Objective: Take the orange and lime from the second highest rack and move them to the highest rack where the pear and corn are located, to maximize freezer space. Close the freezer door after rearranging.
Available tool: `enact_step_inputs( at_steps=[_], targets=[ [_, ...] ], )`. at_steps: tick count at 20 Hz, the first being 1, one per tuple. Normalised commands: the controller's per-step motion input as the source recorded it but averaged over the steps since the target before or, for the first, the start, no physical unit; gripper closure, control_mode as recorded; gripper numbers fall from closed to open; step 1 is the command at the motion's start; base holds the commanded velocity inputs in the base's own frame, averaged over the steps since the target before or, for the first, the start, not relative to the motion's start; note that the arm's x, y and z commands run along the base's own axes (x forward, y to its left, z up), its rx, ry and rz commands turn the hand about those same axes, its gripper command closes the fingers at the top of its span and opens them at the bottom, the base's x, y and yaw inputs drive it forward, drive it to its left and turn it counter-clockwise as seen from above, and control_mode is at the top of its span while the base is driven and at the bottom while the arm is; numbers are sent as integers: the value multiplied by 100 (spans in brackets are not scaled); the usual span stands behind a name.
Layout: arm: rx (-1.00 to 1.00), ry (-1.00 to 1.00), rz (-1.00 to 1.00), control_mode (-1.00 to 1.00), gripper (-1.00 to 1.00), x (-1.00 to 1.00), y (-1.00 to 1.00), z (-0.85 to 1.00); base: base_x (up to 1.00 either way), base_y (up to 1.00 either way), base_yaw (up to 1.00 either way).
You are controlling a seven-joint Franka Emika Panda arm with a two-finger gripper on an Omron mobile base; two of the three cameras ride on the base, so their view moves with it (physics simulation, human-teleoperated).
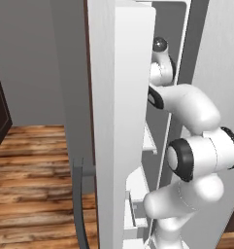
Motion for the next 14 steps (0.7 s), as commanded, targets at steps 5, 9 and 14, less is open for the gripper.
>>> enact_step_inputs(
  at_steps=[5,9,14],
  targets=[
    [0,11,0,-100,100,82,-14,-32,0,0,0],
    [0,2,0,-100,100,78,-1,-34,0,0,0],
    [-8,-6,0,-100,-100,30,0,-49,0,0,0]
  ],
)
